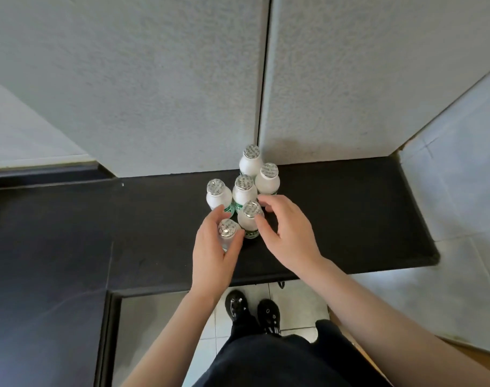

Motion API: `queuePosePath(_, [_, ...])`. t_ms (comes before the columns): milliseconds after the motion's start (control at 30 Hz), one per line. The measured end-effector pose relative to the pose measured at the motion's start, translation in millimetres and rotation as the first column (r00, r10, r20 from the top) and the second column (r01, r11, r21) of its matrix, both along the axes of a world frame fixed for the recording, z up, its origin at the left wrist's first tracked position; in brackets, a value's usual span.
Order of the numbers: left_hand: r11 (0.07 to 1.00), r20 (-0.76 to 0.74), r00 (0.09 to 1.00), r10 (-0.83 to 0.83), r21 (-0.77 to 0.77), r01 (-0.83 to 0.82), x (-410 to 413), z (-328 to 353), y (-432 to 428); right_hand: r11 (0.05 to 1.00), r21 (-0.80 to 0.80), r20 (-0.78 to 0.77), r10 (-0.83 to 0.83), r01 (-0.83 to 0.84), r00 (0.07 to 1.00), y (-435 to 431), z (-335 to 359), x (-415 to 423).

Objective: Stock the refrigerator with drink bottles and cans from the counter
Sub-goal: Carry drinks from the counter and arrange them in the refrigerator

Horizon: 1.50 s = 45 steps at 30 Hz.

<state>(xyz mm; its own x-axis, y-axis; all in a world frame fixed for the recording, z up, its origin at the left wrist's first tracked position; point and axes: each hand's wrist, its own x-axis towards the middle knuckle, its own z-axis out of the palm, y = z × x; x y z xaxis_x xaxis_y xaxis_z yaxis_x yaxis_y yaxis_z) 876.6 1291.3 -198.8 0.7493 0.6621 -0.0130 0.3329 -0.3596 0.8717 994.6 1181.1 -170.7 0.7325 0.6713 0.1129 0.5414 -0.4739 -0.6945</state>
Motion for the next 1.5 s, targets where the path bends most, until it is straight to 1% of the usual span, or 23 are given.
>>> queuePosePath(133, [0.999,0.003,0.999,-0.043,-0.005,0.043,-4.4,0.5,10.1,0.998,-0.048,0.032,0.029,-0.027,0.999,13.9,-5.8,-3.1])
queuePosePath(267, [0.998,0.002,0.999,-0.049,0.033,0.049,-9.9,-3.9,14.2,0.997,-0.072,0.046,-0.011,0.014,0.999,18.2,-15.3,-3.4])
queuePosePath(400, [1.000,-0.009,1.000,-0.015,0.012,0.015,-15.5,-4.5,18.5,0.999,0.009,0.080,-0.045,0.045,0.996,17.3,-20.5,-8.5])
queuePosePath(467, [1.000,-0.009,1.000,0.011,0.002,-0.011,-20.5,-3.4,18.6,0.999,0.016,0.094,-0.044,0.043,0.995,13.1,-21.5,-10.3])
queuePosePath(567, [0.995,0.014,0.996,0.089,-0.035,-0.088,-28.9,2.2,15.8,0.999,-0.010,0.095,-0.046,0.047,0.994,5.0,-22.7,-11.6])
queuePosePath(667, [0.983,0.040,0.983,0.177,-0.065,-0.174,-39.5,10.2,13.0,0.999,0.010,0.042,-0.039,0.039,0.998,-0.6,-17.1,-15.0])
queuePosePath(800, [0.942,0.100,0.940,0.327,-0.115,-0.315,-61.3,18.3,-0.4,0.996,0.070,0.028,0.049,-0.051,0.998,-7.8,-7.9,-23.2])
queuePosePath(933, [0.884,0.162,0.870,0.466,-0.116,-0.452,-86.6,26.0,-20.8,0.981,0.128,0.030,0.146,-0.149,0.989,-6.8,4.2,-30.3])
queuePosePath(1067, [0.799,0.219,0.773,0.595,-0.065,-0.597,-119.7,38.4,-41.7,0.932,0.226,0.010,0.290,-0.285,0.957,7.6,18.4,-48.0])
queuePosePath(1133, [0.731,0.243,0.700,0.671,-0.057,-0.681,-140.5,46.5,-54.1,0.888,0.272,0.002,0.384,-0.370,0.923,16.5,23.4,-63.7])
queuePosePath(1233, [0.602,0.258,0.569,0.781,-0.064,-0.796,-179.1,57.2,-77.8,0.812,0.312,-0.027,0.527,-0.493,0.849,28.7,25.0,-97.3])
queuePosePath(1367, [0.375,0.240,0.356,0.903,-0.039,-0.926,-239.4,66.5,-116.5,0.681,0.334,-0.073,0.709,-0.652,0.702,40.6,24.9,-159.3])
queuePosePath(1500, [0.161,0.240,0.145,0.960,-0.048,-0.986,-304.6,73.5,-165.5,0.507,0.324,-0.087,0.857,-0.799,0.508,37.6,28.2,-235.2])
